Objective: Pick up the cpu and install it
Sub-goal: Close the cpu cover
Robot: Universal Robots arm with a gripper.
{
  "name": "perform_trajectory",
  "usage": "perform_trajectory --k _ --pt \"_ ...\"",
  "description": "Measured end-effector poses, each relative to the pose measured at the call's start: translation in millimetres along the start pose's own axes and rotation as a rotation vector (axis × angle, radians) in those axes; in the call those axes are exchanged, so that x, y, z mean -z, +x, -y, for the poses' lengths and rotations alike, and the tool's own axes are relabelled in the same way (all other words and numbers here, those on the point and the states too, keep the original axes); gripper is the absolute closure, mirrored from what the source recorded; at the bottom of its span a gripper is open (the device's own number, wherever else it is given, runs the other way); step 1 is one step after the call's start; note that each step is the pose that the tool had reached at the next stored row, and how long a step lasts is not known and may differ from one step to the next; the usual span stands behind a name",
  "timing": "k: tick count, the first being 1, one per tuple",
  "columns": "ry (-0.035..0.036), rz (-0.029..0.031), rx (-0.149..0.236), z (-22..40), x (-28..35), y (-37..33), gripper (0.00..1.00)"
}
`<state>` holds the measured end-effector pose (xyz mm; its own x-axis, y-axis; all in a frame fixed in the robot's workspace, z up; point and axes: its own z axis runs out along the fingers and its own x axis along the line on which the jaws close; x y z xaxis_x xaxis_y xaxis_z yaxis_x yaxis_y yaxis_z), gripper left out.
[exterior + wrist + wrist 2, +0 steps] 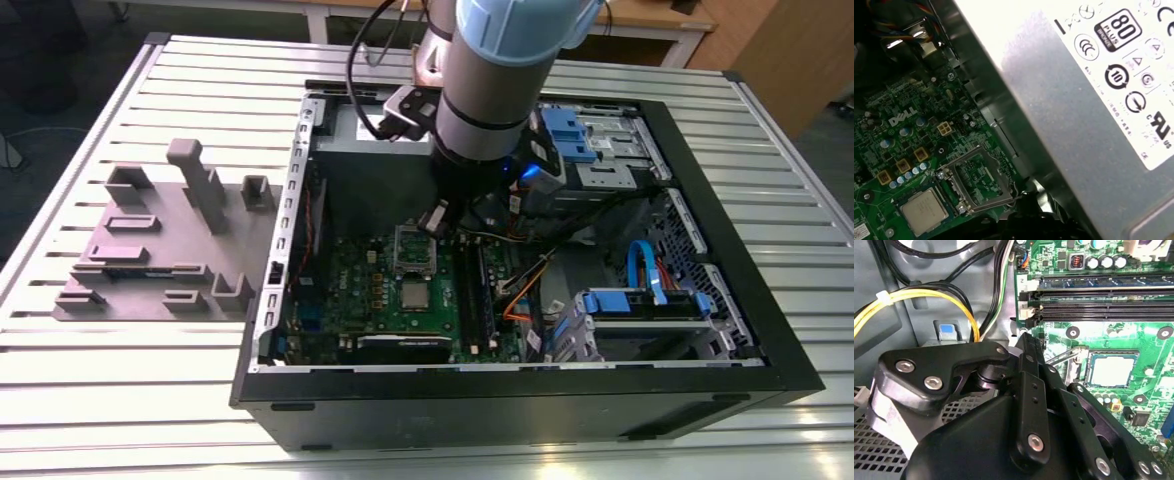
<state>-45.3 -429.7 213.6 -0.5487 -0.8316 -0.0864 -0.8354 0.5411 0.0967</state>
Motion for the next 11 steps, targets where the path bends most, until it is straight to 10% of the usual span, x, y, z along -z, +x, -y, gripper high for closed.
perform_trajectory --k 11 --pt "0.0116 -0.0178 0.000 -1.4 8.1 -0.3 0.90"
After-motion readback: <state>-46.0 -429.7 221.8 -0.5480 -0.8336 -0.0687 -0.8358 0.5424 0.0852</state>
